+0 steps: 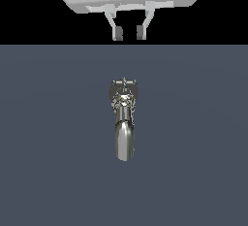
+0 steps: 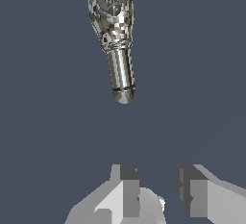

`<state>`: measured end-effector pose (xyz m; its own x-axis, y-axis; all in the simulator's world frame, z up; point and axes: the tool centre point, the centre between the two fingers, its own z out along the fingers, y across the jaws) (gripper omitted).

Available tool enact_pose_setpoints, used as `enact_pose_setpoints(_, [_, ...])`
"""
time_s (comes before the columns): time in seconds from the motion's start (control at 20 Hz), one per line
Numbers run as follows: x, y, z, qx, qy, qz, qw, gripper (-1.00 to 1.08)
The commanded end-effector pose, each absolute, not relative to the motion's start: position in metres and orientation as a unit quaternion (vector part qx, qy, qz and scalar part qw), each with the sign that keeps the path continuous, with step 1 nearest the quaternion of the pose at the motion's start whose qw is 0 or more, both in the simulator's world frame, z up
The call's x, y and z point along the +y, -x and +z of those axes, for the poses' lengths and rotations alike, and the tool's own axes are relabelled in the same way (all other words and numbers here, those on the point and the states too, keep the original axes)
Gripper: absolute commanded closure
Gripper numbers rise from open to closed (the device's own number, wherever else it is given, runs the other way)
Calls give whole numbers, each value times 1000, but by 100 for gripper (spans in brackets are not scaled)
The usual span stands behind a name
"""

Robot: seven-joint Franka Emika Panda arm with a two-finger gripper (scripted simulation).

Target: Turn on the faucet by rotating a designated handle.

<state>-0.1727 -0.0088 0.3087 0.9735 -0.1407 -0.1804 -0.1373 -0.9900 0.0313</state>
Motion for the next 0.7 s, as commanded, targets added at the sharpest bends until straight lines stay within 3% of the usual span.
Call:
enact_pose_setpoints(0.0, [-30,151,283,-119,-989,-85,14,-25])
enact_pose_setpoints(0.1, [-42,139,257,-150,-985,-83,23,-35])
enact_pose_setpoints(0.15, [-68,118,258,-196,-978,-66,16,-39])
enact_pose_setpoints(0.2, [-73,120,260,-202,-977,-64,15,-39])
enact_pose_setpoints(0.25, [-70,115,244,-197,-978,-65,36,-25])
enact_pose_setpoints(0.3, [-57,84,254,-205,-978,-34,28,-44])
enact_pose_setpoints(0.35, [-29,79,236,-193,-980,-38,16,-34])
enact_pose_setpoints(0.4, [-12,63,234,-209,-977,-30,-7,-65])
enact_pose_setpoints(0.45, [-41,80,199,-211,-976,-45,39,-21])
enact_pose_setpoints(0.5, [-42,84,183,-252,-966,-56,16,-40])
enact_pose_setpoints(0.55, [-47,84,182,-257,-965,-57,14,-40])
enact_pose_setpoints(0.6, [-15,57,177,-213,-976,-38,22,-23])
enact_pose_setpoints(0.65, [1,60,182,-198,-979,-31,24,-23])
